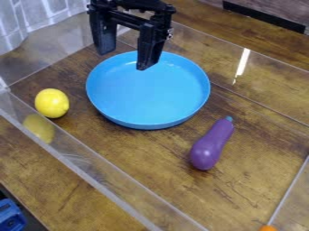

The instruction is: Put the lemon on the blue tray

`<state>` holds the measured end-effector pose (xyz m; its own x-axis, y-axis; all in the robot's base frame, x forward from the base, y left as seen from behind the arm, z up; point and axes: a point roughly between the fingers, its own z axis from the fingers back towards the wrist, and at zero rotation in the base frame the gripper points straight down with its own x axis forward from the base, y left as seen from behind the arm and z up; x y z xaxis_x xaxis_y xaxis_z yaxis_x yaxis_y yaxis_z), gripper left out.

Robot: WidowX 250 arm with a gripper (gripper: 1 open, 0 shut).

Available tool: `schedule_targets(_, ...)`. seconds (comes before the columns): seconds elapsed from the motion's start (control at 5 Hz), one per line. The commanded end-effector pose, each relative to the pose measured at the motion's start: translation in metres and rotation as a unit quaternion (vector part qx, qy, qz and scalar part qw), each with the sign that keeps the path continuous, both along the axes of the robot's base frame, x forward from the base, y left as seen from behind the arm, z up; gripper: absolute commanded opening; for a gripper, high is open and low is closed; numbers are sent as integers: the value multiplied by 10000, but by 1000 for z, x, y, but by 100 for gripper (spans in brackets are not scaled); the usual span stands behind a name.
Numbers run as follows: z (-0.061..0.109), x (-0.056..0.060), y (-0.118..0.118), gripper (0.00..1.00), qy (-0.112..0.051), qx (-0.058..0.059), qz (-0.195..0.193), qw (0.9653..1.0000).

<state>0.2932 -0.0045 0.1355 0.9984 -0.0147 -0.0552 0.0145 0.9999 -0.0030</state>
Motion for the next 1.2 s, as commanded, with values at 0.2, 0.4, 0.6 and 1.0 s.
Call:
schedule_targets(0.2,-19,-6,10,100,108,21,-1441,9895)
schedule_targets(0.4,-9,-6,25,100,99,48,-2028,9792)
schedule_targets(0.6,2,-7,40,100,93,116,-2458,9692)
schedule_targets(1.0,-11,-30,83,100,81,263,-3737,9271)
